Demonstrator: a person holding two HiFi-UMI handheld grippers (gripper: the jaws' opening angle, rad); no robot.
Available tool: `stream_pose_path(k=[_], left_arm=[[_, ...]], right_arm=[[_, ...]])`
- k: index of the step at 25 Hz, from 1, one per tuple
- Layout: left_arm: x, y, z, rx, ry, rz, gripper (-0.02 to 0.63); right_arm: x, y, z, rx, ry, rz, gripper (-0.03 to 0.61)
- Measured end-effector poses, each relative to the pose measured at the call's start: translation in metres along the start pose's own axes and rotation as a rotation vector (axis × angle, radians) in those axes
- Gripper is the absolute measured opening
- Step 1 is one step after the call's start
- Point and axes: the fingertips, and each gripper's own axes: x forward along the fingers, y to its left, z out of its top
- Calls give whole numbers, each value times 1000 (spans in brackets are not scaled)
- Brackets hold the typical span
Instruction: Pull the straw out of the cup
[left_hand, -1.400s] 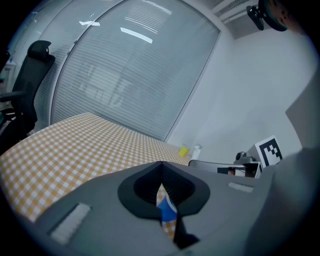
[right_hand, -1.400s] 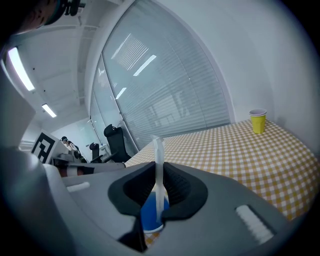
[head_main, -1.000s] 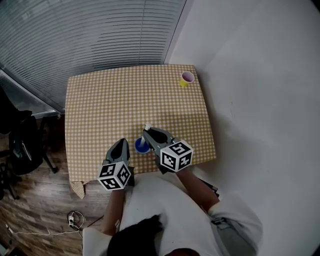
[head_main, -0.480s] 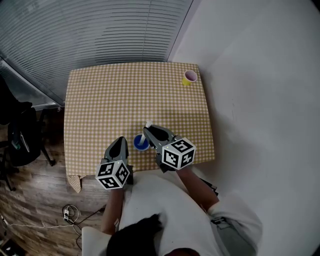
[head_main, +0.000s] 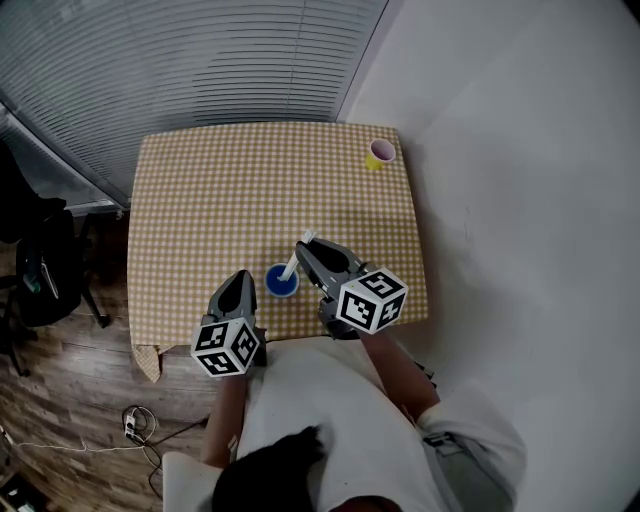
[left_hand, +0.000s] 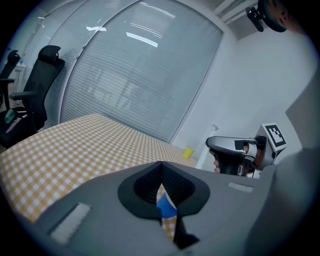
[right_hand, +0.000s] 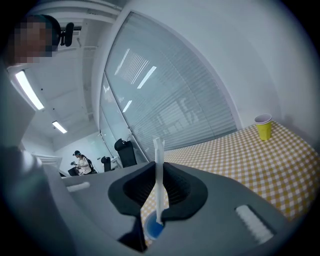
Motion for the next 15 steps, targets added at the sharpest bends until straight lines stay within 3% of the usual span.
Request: stream_pose_path(k=[15], left_arm=[[3,-15,-1,18,5,-34,12]], right_arm=[[-34,-23,6,56,41,-57,49]])
